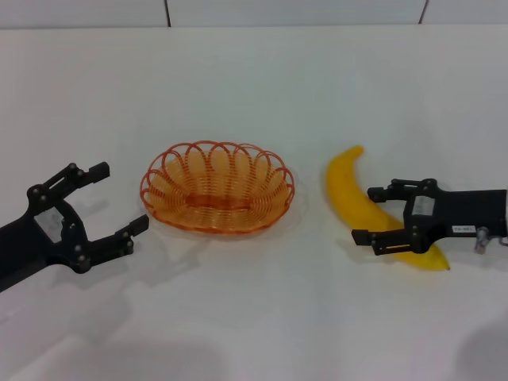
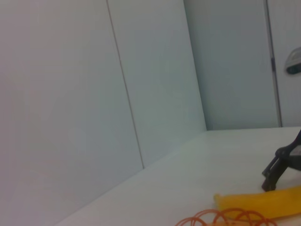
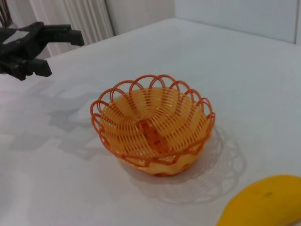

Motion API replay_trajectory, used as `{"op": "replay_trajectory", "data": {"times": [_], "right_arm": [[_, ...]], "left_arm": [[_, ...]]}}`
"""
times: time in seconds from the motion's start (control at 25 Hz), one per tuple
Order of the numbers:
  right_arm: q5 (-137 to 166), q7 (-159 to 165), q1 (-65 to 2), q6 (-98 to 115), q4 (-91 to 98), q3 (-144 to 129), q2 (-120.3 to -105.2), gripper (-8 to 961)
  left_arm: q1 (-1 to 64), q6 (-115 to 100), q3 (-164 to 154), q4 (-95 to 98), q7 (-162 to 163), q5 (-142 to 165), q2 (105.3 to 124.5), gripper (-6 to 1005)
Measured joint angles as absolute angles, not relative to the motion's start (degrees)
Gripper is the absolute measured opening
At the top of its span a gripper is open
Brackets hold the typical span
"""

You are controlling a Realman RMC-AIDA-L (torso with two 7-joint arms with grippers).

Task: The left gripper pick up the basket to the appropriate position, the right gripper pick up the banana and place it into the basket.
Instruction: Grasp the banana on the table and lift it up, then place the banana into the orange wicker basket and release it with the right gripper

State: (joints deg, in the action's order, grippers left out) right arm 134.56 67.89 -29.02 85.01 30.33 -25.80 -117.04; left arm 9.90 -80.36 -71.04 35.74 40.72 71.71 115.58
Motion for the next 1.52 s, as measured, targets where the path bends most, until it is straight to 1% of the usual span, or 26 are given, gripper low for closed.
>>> {"op": "replay_trajectory", "data": {"times": [0.52,0.72,0.84,0.92,1.08,1.2,1.28,1.52], "right_arm": [[135.18,72.12,-29.65,80.76,29.21,-26.38,-117.07,868],[134.9,72.21,-29.7,80.97,29.24,-26.32,-117.07,652],[134.11,72.22,-29.71,82.1,29.55,-25.93,-117.06,476],[132.43,72.21,-29.71,83.68,30.0,-25.74,-116.97,476],[125.49,69.36,-29.71,89.2,31.61,-25.92,-116.85,476],[120.07,63.49,-30.0,95.79,31.79,-26.29,-116.97,476],[118.08,59.61,-30.63,100.36,31.6,-26.35,-117.05,476],[116.9,52.49,-34.93,104.85,28.79,-26.82,-117.28,477]], "left_arm": [[10.01,-82.27,-70.94,35.57,40.72,71.33,115.61,908],[9.96,-82.84,-70.83,35.53,40.74,71.26,115.57,908],[9.89,-83.01,-70.79,35.51,41.22,71.35,115.49,908],[9.69,-83.11,-70.76,35.51,42.74,71.58,115.12,908],[9.96,-83.05,-70.74,34.53,48.59,72.91,113.46,908],[12.36,-82.98,-70.75,32.19,53.68,75.36,112.05,908],[13.94,-83.21,-70.75,31.61,56.41,77.44,111.54,908],[16.63,-83.55,-70.75,31.47,60.62,80.96,111.37,908]]}}
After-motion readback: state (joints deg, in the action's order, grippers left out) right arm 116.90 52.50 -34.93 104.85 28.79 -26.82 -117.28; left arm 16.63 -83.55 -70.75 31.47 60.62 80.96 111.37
